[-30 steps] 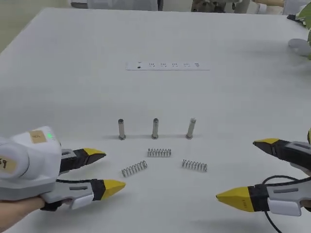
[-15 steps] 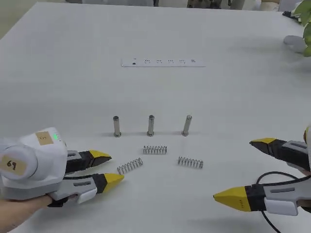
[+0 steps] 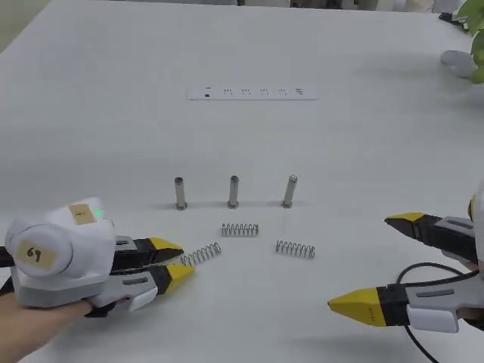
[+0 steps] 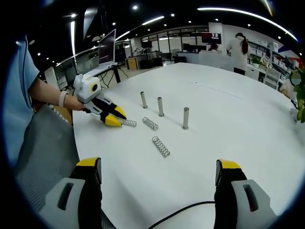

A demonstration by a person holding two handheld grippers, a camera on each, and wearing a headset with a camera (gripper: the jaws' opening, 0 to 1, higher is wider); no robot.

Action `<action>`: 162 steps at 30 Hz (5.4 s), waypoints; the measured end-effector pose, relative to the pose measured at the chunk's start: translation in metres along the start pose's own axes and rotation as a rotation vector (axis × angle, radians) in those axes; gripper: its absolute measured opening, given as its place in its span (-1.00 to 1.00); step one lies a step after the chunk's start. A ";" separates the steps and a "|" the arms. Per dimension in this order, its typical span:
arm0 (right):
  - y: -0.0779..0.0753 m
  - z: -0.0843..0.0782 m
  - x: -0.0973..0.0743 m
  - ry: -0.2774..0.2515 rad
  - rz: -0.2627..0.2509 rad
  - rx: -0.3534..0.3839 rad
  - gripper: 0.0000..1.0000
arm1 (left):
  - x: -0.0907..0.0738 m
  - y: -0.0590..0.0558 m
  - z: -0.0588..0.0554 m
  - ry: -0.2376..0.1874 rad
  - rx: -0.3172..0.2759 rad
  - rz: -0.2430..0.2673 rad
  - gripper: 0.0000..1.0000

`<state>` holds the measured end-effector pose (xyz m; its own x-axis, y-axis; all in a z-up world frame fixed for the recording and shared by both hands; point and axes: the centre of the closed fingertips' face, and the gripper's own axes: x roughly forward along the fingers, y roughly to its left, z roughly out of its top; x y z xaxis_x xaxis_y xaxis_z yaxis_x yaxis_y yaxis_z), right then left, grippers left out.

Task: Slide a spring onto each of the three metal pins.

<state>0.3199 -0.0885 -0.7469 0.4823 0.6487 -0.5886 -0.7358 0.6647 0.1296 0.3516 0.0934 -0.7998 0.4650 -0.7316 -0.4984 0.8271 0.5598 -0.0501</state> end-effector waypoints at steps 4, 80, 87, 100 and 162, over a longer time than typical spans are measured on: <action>0.000 0.000 -0.001 -0.001 0.000 0.003 0.97 | 0.001 -0.001 -0.001 0.006 -0.001 -0.007 -0.84; 0.007 0.000 0.002 0.011 0.020 -0.017 0.95 | 0.001 0.001 0.012 -0.017 -0.027 0.005 -0.96; 0.009 0.000 0.003 0.009 0.023 -0.018 0.95 | -0.003 -0.003 0.018 -0.034 -0.030 0.000 -0.96; 0.012 0.008 0.006 -0.001 0.042 -0.024 0.92 | -0.010 -0.015 0.032 -0.068 -0.011 -0.026 -0.96; 0.084 0.060 0.030 -0.072 0.429 0.175 -0.53 | -0.024 -0.080 0.088 -0.182 0.082 -0.258 -0.96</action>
<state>0.3010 0.0094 -0.7060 0.1880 0.8987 -0.3963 -0.7879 0.3789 0.4855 0.3021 0.0315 -0.7079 0.2797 -0.9070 -0.3147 0.9443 0.3192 -0.0806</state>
